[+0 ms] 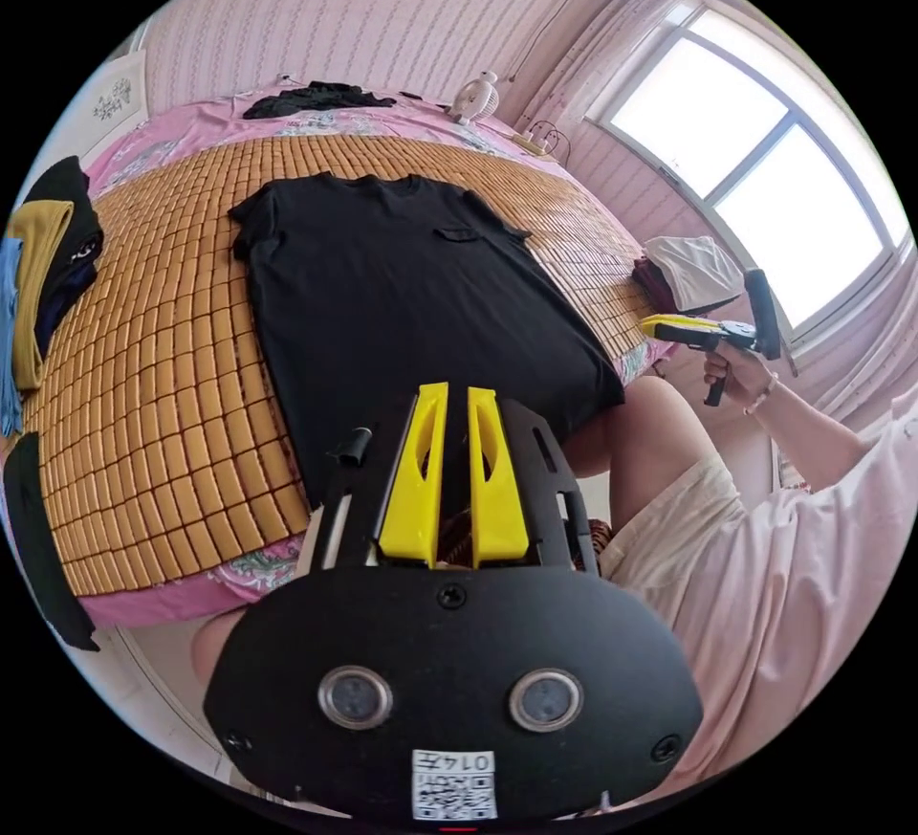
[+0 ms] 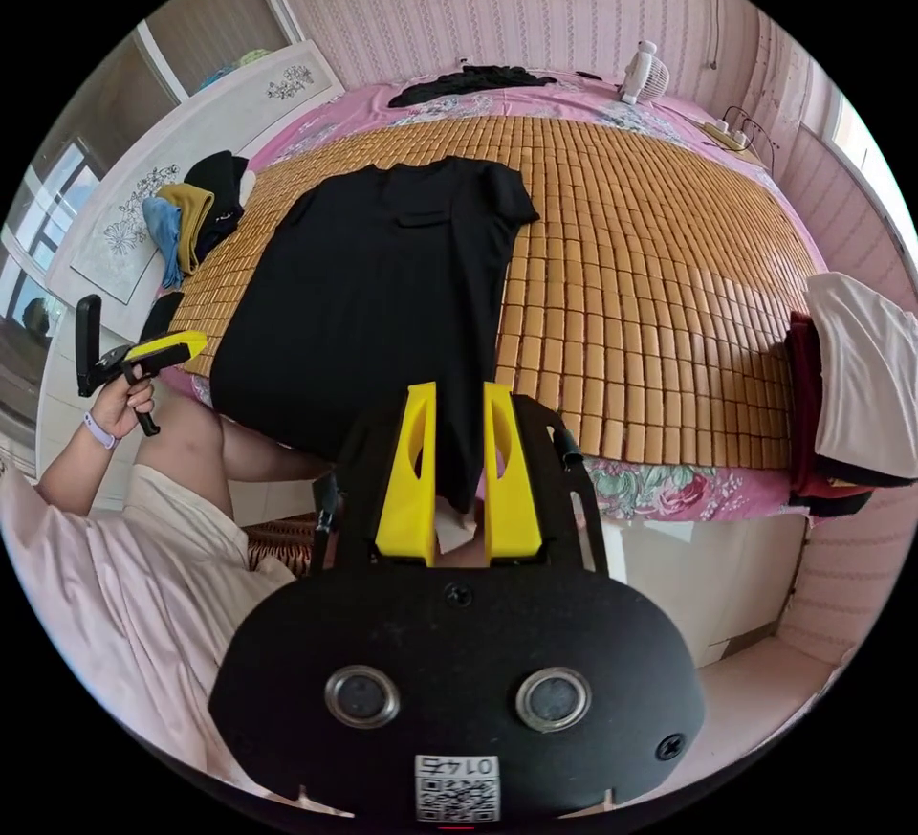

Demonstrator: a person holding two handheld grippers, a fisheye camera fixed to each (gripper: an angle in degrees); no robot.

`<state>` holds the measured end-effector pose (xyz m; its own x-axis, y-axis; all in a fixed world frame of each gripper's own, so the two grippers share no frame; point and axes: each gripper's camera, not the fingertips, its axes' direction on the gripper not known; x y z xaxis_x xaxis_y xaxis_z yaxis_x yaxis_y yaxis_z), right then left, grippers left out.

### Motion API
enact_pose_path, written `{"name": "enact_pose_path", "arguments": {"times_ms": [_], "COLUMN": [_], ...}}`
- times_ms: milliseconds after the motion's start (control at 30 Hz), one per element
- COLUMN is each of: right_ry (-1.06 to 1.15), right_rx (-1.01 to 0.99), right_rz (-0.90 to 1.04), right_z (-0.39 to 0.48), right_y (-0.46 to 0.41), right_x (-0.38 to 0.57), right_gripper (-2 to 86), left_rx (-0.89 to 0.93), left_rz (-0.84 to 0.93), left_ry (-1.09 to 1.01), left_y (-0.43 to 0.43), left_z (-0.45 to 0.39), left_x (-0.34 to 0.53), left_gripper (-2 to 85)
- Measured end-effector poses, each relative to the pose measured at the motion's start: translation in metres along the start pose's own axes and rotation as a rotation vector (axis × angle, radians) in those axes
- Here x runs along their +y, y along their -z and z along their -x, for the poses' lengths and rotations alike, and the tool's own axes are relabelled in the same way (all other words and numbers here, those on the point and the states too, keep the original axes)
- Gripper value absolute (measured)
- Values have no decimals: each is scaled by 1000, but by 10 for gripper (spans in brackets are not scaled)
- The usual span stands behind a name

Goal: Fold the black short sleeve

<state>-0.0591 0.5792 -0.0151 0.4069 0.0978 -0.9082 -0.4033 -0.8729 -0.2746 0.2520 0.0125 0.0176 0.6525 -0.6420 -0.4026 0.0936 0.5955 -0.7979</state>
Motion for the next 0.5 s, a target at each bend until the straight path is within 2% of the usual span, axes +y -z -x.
{"name": "enact_pose_path", "arguments": {"times_ms": [333,500], "right_ry": [-227,-337], "right_rx": [42,22], "right_rz": [-158,-136], "right_z": [-72,-101], "right_y": [-81,-105], "right_x": [-128,-147], "right_gripper": [79,78], "left_rx": [98,111], "left_rz": [159,204], "left_ry": [-87,-184], "left_y": [-133,-166], "left_z": [10,-5], "left_x": [-112,-176], "left_gripper": [47,51]}}
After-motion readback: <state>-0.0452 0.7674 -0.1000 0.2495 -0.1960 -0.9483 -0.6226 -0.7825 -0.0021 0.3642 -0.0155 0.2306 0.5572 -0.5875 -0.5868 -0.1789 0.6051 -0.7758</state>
